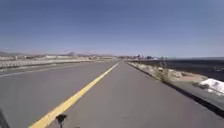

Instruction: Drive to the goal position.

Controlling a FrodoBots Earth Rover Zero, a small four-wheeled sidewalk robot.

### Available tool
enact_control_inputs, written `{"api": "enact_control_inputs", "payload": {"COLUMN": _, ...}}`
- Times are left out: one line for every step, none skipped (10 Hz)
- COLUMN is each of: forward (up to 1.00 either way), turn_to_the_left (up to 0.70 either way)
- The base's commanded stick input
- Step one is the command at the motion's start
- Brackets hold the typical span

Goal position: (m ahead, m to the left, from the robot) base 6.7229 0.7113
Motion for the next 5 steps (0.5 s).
{"api": "enact_control_inputs", "payload": {"forward": 0.85, "turn_to_the_left": 0.0}}
{"api": "enact_control_inputs", "payload": {"forward": 0.85, "turn_to_the_left": 0.0}}
{"api": "enact_control_inputs", "payload": {"forward": 0.85, "turn_to_the_left": 0.0}}
{"api": "enact_control_inputs", "payload": {"forward": 0.85, "turn_to_the_left": 0.0}}
{"api": "enact_control_inputs", "payload": {"forward": 0.85, "turn_to_the_left": 0.0}}
